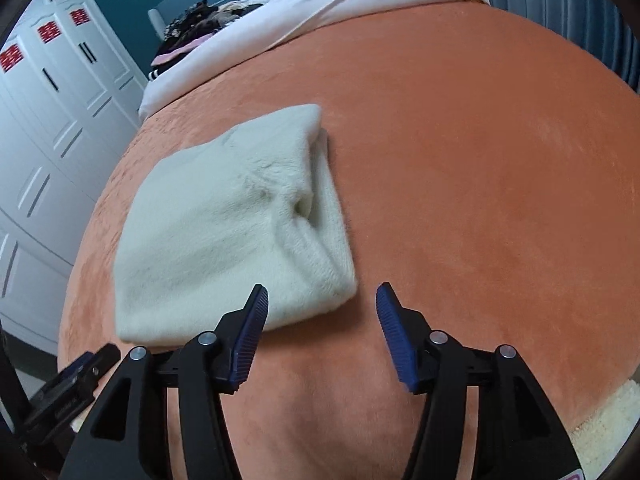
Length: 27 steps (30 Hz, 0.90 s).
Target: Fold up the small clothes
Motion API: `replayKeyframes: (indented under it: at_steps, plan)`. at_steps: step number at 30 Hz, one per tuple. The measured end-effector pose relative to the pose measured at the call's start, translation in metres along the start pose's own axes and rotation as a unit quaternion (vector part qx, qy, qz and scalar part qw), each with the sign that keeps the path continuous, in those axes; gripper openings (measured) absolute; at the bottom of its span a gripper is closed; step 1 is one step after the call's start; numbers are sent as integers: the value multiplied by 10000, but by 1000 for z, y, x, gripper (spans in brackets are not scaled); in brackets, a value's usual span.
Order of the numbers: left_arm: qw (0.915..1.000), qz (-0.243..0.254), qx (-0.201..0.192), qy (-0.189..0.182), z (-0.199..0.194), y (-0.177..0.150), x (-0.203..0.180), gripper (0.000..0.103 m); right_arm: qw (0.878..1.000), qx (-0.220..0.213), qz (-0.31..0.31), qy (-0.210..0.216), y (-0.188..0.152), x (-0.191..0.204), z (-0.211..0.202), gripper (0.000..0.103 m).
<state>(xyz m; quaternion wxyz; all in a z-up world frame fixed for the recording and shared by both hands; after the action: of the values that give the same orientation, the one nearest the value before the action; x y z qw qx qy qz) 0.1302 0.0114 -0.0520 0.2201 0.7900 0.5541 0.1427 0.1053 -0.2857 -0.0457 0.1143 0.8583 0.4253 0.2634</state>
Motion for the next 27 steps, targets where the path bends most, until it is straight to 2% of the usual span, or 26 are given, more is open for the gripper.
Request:
replayKeyframes:
  at_steps: [2, 3, 4, 5, 6, 7, 8, 9, 11, 13, 14, 15, 16, 17, 18, 19, 22, 23, 24, 25, 26, 27]
  plan:
    - [9994, 348, -49, 49, 1, -8, -9, 87, 9992, 273, 247, 124, 6, -4, 15, 56]
    - [9987, 488, -18, 108, 4, -12, -13, 86, 9982, 413, 383, 221, 7, -5, 23, 53]
    - [9980, 612, 46, 181, 11, -16, -17, 86, 9972, 511, 448, 299, 7, -4, 28, 44]
    - [9975, 656, 87, 259, 16, -17, -18, 84, 9969, 573, 423, 327, 8, 0, 32, 21]
    - [9975, 646, 74, 277, 22, -15, -16, 72, 9976, 563, 275, 304, 12, 8, 30, 15]
    - [9978, 582, 66, 308, 25, -12, -12, 64, 9974, 513, 154, 476, 17, 19, 23, 15]
    - [9985, 419, 73, 338, 27, -7, -5, 47, 9954, 322, 95, 898, 26, 35, 4, 14]
    - [9994, 177, -3, 281, 25, -2, 3, 38, 9921, 140, 36, 1245, 33, 48, -16, 14]
    - [9989, -418, -221, 73, 17, 10, 24, 38, 9840, -272, -148, 1755, 48, 71, -58, 13]
    - [9976, -625, -312, 2, 16, 15, 34, 38, 9783, -426, -284, 2007, 51, 75, -68, 12]
    - [9981, -558, -243, 53, 21, 14, 34, 38, 9822, -382, -335, 1811, 49, 70, -57, 12]
    - [9987, -480, -140, 120, 28, 11, 33, 39, 9901, -223, -378, 1330, 43, 57, -31, 13]
    - [9989, -454, -45, 121, 36, 7, 32, 39, 9955, 97, -370, 866, 34, 41, 2, 13]
    - [9986, -500, 77, 125, 44, 1, 33, 39, 9967, 638, -233, 453, 20, 19, 40, 13]
    - [9979, -625, 155, 99, 49, -4, 35, 40, 9952, 864, -19, 457, 9, 4, 57, 13]
    - [9972, -730, 163, 82, 50, -7, 38, 41, 9952, 735, 99, 635, 7, -1, 54, 12]
    - [9971, -744, 153, 82, 47, -9, 38, 42, 9943, 633, 250, 817, 12, 1, 35, 24]
    - [9971, -747, 114, 52, 43, -8, 38, 42, 9954, 563, 206, 752, 13, 2, 30, 33]
    - [9970, -772, 24, -36, 36, -8, 38, 42, 9967, 474, 150, 648, 13, 1, 27, 49]
    - [9966, -792, -76, -207, 29, -9, 36, 45, 9981, 353, 95, 500, 13, -2, 22, 56]
    - [9959, -806, -197, -364, 21, -8, 34, 52, 9987, 251, 61, 433, 12, -4, 19, 64]
    - [9949, -841, -312, -461, 14, -9, 33, 68, 9986, 246, 52, 471, 8, -7, 20, 66]
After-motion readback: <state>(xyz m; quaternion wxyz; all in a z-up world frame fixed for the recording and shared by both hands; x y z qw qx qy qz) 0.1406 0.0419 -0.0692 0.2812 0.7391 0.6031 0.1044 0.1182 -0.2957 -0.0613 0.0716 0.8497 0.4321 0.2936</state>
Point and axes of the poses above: each gripper's, at about its wrist camera, not at the fingertips, and z roughly the way its jaws point, x to its left, y to its top, the point moved 4 cm from there along z, roughly the way its jaws point, and after that the axes turned 9 degrees about z, right-handed, at the moved point
